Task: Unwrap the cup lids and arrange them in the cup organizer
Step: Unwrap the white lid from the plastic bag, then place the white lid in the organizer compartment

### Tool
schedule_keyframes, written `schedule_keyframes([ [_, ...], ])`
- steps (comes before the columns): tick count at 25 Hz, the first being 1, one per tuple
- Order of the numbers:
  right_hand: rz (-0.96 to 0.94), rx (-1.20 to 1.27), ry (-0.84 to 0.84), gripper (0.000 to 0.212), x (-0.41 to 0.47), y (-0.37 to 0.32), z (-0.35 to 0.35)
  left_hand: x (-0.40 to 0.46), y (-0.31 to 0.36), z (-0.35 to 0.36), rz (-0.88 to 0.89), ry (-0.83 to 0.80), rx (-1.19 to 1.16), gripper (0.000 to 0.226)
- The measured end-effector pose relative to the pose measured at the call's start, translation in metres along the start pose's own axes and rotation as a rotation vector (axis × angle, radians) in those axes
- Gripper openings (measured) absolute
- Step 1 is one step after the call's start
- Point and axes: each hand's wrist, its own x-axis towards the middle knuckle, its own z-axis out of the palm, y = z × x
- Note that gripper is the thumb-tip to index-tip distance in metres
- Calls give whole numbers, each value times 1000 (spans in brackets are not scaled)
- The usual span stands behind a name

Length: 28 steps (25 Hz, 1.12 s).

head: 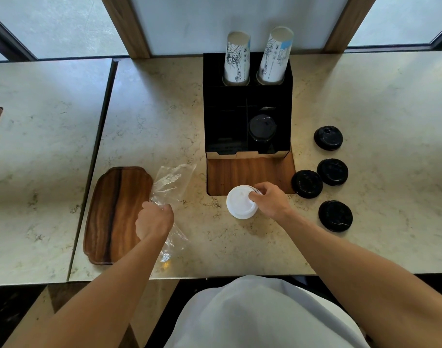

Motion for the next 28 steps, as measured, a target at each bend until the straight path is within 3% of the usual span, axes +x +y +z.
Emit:
schedule_keyframes([
  [4,20,21,-5,40,-1,-2,-1,-7,3,1,37,25,13,66],
  [10,43,63,-7,39,-1,-6,-3,-19,12,-5,260,184,207,101],
  [12,50,97,-7,39,-1,-9,-4,-23,22,-7,417,239,157,95],
  [15,44,150,-12,38,-2,-17,-5,-34,44,-5,632,213,67,67],
  [18,39,197,-12,38,-3,-27,-8,-44,71,3,534,-5,-159,35],
  [21,17,254,-10,38,-2,-41,-13,-50,89,11,410,-228,-346,41],
  [28,-8,251,15,47,9,-68,-29,-38,112,14,384,-340,-538,28],
])
